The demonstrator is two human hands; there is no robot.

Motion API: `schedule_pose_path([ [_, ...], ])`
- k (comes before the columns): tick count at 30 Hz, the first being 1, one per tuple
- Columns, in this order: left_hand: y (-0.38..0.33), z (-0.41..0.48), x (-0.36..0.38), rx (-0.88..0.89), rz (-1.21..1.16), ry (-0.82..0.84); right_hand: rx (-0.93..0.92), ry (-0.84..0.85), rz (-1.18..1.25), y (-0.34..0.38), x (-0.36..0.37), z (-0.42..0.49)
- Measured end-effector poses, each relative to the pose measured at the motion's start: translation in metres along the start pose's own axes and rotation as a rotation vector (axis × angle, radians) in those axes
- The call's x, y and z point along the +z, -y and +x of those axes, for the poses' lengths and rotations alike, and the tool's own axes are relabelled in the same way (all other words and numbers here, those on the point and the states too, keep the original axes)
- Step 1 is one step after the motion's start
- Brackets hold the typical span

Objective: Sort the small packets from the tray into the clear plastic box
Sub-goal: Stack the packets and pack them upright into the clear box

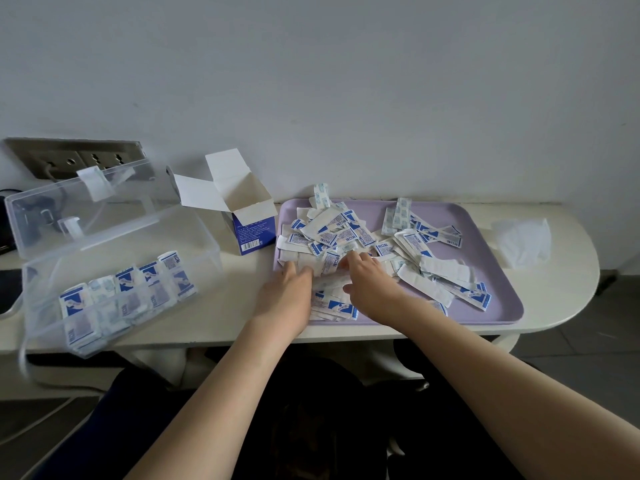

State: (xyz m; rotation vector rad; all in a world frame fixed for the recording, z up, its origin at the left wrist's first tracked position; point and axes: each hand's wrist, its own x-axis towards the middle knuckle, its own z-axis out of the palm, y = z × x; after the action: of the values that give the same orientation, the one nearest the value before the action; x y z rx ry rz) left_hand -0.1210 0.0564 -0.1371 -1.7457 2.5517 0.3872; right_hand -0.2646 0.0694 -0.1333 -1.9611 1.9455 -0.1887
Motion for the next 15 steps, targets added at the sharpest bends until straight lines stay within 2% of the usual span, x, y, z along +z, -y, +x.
schedule_pose_path([
  [5,0.0,0.0,-0.005,-0.042,-0.061,-0.031,0.03,-0.057,0.101,0.0,0.006,0.007],
  [10,-0.002,0.004,-0.001,-0.034,-0.23,0.012,0.006,-0.084,0.122,0.001,0.009,0.009],
  [15,-0.006,0.004,-0.002,0.0,-0.172,-0.003,-0.094,-0.062,0.087,0.006,0.013,0.006],
])
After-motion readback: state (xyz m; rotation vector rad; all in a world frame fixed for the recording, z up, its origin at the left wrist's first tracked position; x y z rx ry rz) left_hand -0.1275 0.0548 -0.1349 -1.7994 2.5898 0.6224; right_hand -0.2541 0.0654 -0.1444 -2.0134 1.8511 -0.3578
